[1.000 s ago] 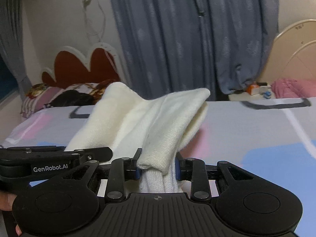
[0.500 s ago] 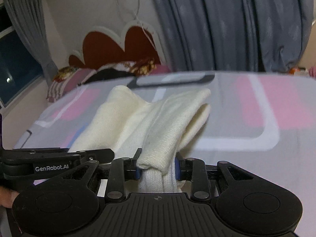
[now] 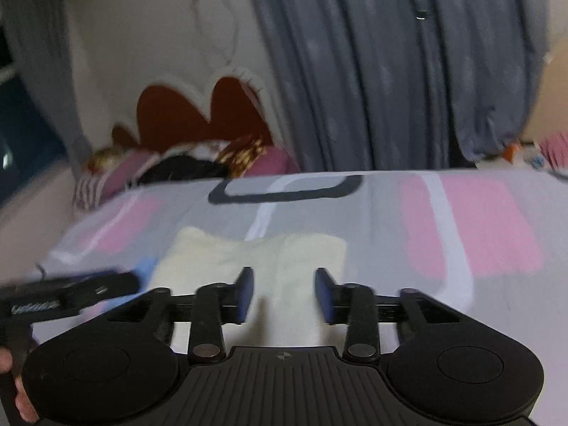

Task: Fold small clothes

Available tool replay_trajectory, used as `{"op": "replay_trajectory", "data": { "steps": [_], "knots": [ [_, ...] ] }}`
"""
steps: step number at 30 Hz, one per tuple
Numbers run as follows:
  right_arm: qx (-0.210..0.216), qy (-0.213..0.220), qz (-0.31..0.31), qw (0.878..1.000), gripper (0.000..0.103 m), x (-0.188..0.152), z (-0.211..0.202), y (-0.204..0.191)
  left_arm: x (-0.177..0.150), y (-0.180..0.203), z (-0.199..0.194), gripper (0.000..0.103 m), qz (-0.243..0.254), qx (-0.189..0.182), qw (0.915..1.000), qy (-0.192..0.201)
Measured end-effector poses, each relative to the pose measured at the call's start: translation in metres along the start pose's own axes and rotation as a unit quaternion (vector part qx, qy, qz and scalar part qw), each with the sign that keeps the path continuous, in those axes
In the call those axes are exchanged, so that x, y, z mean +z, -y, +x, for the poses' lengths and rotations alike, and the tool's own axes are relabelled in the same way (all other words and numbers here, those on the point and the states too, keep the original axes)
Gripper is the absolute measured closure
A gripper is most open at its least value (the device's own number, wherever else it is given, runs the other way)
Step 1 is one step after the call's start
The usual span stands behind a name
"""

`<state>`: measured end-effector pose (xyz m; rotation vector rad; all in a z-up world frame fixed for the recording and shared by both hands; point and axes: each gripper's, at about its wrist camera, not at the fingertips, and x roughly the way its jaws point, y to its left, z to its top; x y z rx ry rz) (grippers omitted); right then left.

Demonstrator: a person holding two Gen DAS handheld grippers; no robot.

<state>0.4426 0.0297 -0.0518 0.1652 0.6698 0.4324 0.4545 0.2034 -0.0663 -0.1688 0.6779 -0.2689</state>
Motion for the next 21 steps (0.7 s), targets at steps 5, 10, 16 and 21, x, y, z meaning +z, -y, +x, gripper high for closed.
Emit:
{"op": "replay_trajectory", "data": {
  "steps": [5,10,16,21],
  "knots": [
    [-0.055,-0.062,-0.038,0.996,0.089,-0.016,0.046,0.005,-0.011,0.003,0.028,0.060,0.013,0.011,0.9994,-0.029],
    [-0.033,-0.045,-0.040,0.998,0.088,-0.007,0.013,0.005,-0.021,0.006,-0.020,0.061,0.008,0.001,1.0000,0.002],
    [-0.015,-0.065,-0.059,0.996,0.088,-0.046,-0.022,-0.012,-0.069,0.029,-0.030,0.061,0.039,0.024,0.9986,-0.024],
    [-0.043,-0.074,-0.055,0.995,0.088,-0.060,-0.015,-0.012,-0.076,0.039,-0.040,0.060,0.057,0.048,0.9970,-0.019]
  ]
}}
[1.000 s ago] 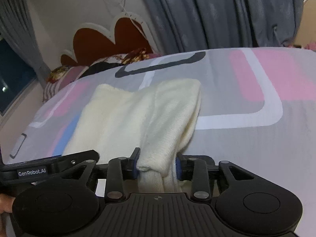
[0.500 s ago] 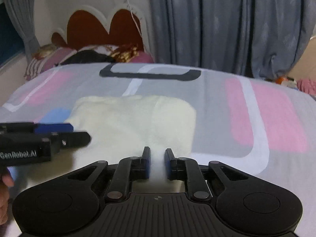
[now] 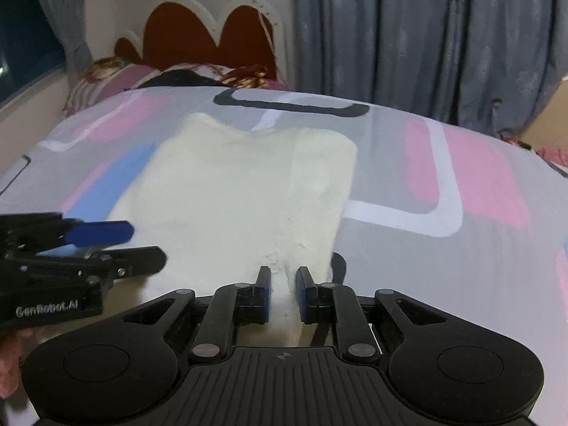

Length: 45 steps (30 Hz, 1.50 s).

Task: Fold small clothes

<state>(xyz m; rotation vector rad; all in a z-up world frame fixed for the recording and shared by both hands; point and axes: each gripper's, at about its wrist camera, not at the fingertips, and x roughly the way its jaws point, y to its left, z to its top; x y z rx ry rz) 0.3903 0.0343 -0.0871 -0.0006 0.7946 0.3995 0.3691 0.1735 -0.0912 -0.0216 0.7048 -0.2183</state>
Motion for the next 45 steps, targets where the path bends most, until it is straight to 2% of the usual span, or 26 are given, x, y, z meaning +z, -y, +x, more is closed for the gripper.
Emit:
{"op": "replay_trajectory", "data": {
  "steps": [3,9,12,16,21,30,31,33,35,37,40,41,42,43,45],
  "knots": [
    [0.006,0.013,0.015,1.000,0.088,-0.001,-0.014,0.000,-0.008,0.000,-0.010,0.061,-0.005,0.009,0.9999,-0.005],
    [0.015,-0.005,0.004,1.000,0.088,-0.032,-0.049,-0.013,-0.031,0.005,-0.044,0.060,-0.041,0.019,0.9989,-0.008],
    [0.006,-0.033,-0.012,0.999,0.088,-0.056,-0.040,-0.019,-0.044,0.013,-0.037,0.060,-0.027,0.039,0.9985,-0.026],
    [0.008,-0.022,-0.002,1.000,0.088,-0.050,-0.048,-0.019,-0.041,0.021,-0.050,0.060,-0.021,0.052,0.9983,-0.014],
    [0.029,0.012,0.001,1.000,0.088,-0.056,-0.096,-0.016,-0.048,0.036,-0.084,0.060,-0.019,0.062,0.9979,-0.002],
    [0.039,0.057,0.015,0.997,0.088,-0.083,-0.199,-0.019,-0.068,0.075,-0.178,0.058,-0.022,0.079,0.9958,0.039],
    [0.039,0.062,0.016,0.997,0.088,-0.087,-0.213,-0.022,-0.069,0.080,-0.191,0.056,-0.020,0.088,0.9948,0.047],
    [0.040,0.074,0.010,0.996,0.088,-0.095,-0.239,-0.029,-0.071,0.087,-0.215,0.044,-0.018,0.097,0.9932,0.062],
    [0.036,0.081,0.003,0.996,0.088,-0.104,-0.262,-0.038,-0.076,0.096,-0.239,0.012,-0.024,0.110,0.9902,0.083],
    [0.035,0.092,-0.005,0.995,0.088,-0.114,-0.285,-0.045,-0.081,0.105,-0.264,0.000,-0.024,0.119,0.9866,0.109],
    [0.024,0.107,-0.015,0.994,0.087,-0.129,-0.313,-0.056,-0.088,0.120,-0.296,0.000,-0.028,0.123,0.9840,0.126],
    [0.018,0.114,-0.014,0.993,0.063,-0.134,-0.320,-0.056,-0.089,0.123,-0.305,0.000,-0.031,0.124,0.9833,0.129],
    [0.005,0.129,-0.009,0.992,0.010,-0.139,-0.329,-0.058,-0.091,0.127,-0.313,0.000,-0.031,0.124,0.9828,0.133],
    [-0.009,0.158,-0.006,0.987,0.002,-0.147,-0.340,-0.060,-0.093,0.130,-0.321,0.000,-0.031,0.126,0.9822,0.136],
    [-0.010,0.159,-0.006,0.987,0.000,-0.156,-0.352,-0.063,-0.097,0.135,-0.334,0.000,-0.028,0.139,0.9800,0.140]
  ]
}}
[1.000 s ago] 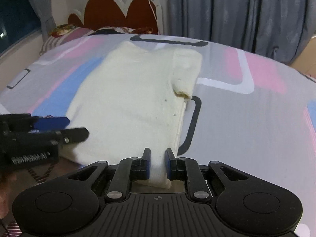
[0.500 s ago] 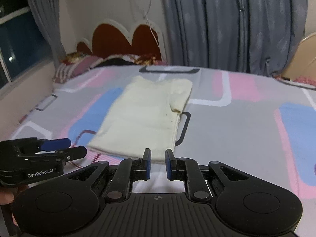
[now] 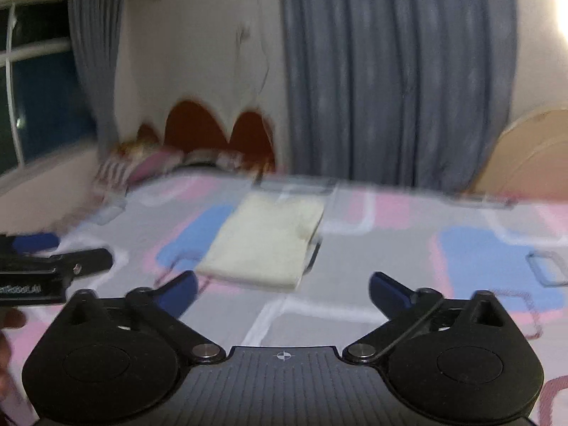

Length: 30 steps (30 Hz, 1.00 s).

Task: Fold small clothes

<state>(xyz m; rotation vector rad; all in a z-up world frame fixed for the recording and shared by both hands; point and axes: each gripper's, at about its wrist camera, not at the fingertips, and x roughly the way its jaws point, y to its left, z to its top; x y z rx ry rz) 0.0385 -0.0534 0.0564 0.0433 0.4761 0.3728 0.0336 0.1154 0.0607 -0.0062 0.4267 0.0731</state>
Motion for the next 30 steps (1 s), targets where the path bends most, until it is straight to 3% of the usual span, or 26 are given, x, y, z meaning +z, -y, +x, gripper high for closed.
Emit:
{"op": "replay_trajectory", "data": {
  "steps": [12,30],
  "knots": [
    [0.002,0.012,-0.008,1.000,0.000,-0.009,-0.062,-0.010,-0.005,0.008,-0.041,0.000,-0.001,-0.011,0.9999,0.002],
    [0.005,0.036,-0.031,0.999,0.000,-0.004,-0.089,-0.001,-0.002,0.019,-0.053,0.000,0.014,-0.021,0.9994,0.022]
  ]
}}
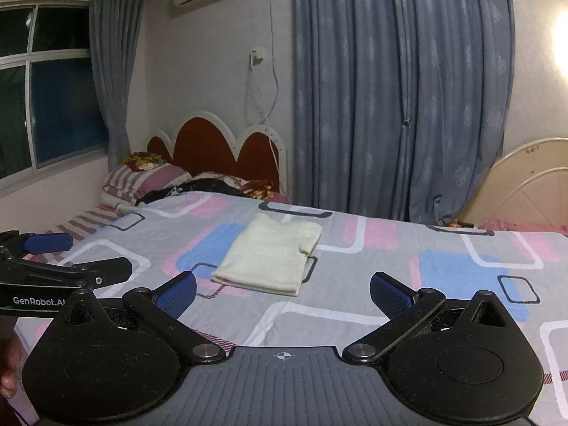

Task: Fold small clothes

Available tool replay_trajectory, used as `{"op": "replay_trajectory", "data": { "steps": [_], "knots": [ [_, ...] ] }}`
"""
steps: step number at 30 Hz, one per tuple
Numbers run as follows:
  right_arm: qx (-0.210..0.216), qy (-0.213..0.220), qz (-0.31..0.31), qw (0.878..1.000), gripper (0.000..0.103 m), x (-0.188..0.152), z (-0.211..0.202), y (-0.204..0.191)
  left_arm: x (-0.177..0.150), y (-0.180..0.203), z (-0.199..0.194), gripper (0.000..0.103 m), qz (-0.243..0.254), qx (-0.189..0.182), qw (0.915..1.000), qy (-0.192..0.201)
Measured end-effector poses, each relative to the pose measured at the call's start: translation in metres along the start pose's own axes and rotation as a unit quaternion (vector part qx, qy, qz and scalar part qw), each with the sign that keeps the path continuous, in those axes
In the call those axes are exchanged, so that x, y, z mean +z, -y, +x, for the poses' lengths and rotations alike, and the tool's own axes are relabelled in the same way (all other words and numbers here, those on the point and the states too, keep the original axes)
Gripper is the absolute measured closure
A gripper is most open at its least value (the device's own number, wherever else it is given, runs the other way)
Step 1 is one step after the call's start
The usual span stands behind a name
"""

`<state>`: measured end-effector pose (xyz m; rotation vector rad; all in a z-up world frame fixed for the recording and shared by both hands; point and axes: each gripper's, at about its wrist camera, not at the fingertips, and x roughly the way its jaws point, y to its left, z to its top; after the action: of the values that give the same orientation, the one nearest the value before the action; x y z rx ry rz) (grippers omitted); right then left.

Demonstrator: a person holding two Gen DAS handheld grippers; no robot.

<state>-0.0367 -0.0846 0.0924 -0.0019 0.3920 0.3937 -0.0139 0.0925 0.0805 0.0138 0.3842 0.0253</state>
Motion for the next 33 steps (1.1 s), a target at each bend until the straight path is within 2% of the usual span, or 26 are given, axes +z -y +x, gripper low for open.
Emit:
{"op": "replay_trajectory", "data": {
  "steps": [33],
  "knots": [
    [0.002,0.002,0.005,1.000,0.000,-0.001,-0.007,0.006,0.001,0.005,-0.011,0.000,-0.010,0.000,0.9999,0.004]
  ]
}}
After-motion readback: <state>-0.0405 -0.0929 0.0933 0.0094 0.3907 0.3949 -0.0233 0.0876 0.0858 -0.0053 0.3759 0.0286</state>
